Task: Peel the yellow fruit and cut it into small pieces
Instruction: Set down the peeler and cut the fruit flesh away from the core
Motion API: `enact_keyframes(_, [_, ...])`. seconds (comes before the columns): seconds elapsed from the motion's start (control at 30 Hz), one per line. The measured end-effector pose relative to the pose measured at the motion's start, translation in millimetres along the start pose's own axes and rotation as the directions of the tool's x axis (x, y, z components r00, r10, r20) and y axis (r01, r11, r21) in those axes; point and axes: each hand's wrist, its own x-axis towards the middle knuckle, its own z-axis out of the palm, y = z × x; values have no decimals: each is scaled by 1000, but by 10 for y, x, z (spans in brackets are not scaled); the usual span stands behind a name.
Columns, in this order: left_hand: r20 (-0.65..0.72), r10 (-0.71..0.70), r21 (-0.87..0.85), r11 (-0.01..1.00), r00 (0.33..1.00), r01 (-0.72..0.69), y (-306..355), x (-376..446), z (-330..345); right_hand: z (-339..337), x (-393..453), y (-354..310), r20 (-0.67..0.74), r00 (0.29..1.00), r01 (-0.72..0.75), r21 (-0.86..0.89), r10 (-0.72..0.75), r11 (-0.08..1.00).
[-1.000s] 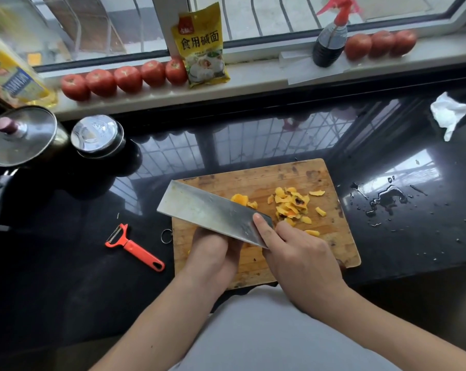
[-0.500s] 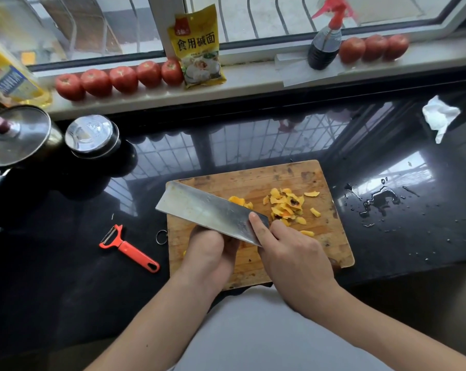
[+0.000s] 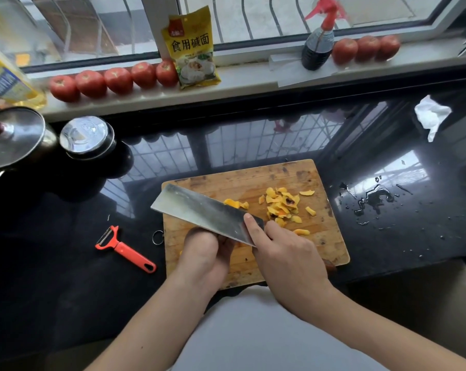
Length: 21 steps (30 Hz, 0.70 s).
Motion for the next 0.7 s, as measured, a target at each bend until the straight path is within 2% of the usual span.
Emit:
enact_keyframes(0.33, [-15, -7, 28, 1000, 1000, 8, -30, 3, -29, 12, -37, 15, -4, 1000, 1, -37, -1, 999])
enact_keyframes(0.53, [-27, 36, 17, 999, 999, -35, 0, -41, -13, 1, -48, 30, -11, 1000, 3, -51, -4, 999])
enact_keyframes(0.7, [-47, 26, 65, 998, 999, -23, 4, 4, -37, -4, -42, 46, -23, 999, -45, -51, 44, 998])
